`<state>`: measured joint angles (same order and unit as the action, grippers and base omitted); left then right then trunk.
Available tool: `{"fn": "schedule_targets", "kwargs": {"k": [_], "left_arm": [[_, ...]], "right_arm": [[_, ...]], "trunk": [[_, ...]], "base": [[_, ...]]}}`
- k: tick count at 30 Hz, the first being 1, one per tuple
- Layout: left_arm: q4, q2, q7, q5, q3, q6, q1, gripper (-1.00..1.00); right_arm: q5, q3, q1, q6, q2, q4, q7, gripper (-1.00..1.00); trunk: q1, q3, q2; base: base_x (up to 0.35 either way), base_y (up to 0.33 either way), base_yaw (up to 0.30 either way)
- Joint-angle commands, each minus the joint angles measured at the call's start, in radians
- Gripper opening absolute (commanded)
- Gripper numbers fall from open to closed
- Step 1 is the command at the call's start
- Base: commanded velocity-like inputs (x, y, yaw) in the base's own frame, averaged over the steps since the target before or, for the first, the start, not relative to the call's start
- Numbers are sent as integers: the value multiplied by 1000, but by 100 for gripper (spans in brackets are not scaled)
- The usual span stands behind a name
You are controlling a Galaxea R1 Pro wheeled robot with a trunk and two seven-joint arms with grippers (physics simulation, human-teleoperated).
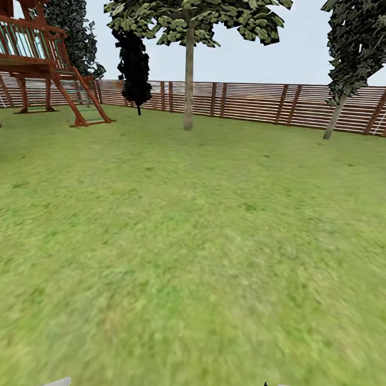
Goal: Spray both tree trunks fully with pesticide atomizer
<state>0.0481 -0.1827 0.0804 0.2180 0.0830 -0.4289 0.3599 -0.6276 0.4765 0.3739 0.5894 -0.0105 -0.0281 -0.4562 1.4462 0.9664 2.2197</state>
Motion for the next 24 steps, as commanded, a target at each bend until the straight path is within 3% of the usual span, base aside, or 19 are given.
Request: {"fn": "schedule_targets", "kwargs": {"k": [1, 24], "left_arm": [[-1, 0, -1, -3, 8, -3, 1, -100], [-1, 0, -2, -3, 8, -4, 1, -100]], "right_arm": [[-11, 7, 1, 1, 0, 1, -6, 100], [-11, 7, 0, 1, 0, 1, -6, 100]], "trunk": [[0, 1, 0], [0, 1, 0]], "base": [[340, 0, 0], [340, 0, 0]]}}
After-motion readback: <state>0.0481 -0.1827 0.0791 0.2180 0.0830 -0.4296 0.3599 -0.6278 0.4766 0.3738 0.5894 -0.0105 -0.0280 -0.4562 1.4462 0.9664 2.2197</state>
